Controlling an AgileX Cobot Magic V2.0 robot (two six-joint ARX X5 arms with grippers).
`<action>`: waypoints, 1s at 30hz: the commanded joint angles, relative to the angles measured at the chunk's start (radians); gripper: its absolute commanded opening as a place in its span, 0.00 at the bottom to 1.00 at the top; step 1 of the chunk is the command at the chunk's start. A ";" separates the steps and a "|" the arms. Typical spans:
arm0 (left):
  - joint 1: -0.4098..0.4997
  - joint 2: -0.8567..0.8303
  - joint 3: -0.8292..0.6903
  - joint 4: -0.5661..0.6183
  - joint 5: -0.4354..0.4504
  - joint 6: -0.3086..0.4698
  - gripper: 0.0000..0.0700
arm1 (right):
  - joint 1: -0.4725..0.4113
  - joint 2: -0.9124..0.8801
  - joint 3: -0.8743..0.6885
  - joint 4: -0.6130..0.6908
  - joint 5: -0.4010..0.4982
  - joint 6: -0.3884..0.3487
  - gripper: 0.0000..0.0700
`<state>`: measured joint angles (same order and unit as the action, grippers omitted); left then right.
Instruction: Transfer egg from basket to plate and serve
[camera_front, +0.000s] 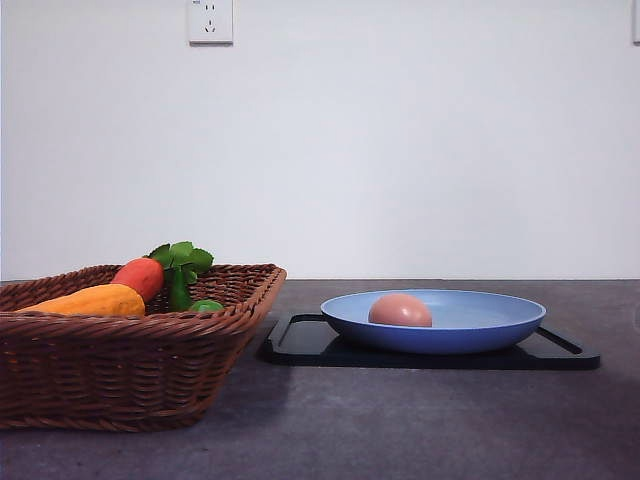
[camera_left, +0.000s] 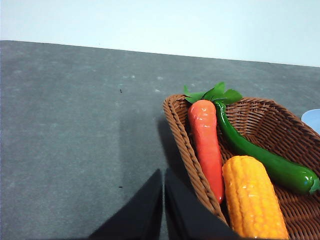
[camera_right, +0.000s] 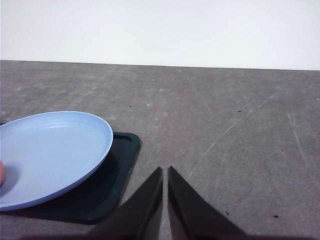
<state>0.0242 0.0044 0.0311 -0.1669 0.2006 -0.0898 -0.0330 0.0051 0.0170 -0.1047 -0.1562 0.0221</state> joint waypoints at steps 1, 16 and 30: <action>0.000 -0.002 -0.028 0.010 -0.002 -0.002 0.00 | 0.000 -0.002 -0.004 0.009 0.003 -0.004 0.00; 0.000 -0.002 -0.028 0.010 -0.002 -0.002 0.00 | 0.000 -0.002 -0.004 0.009 0.003 -0.004 0.00; 0.000 -0.002 -0.028 0.010 -0.002 -0.002 0.00 | 0.000 -0.002 -0.004 0.009 0.003 -0.004 0.00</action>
<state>0.0242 0.0044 0.0311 -0.1669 0.2008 -0.0898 -0.0330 0.0051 0.0170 -0.1047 -0.1562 0.0221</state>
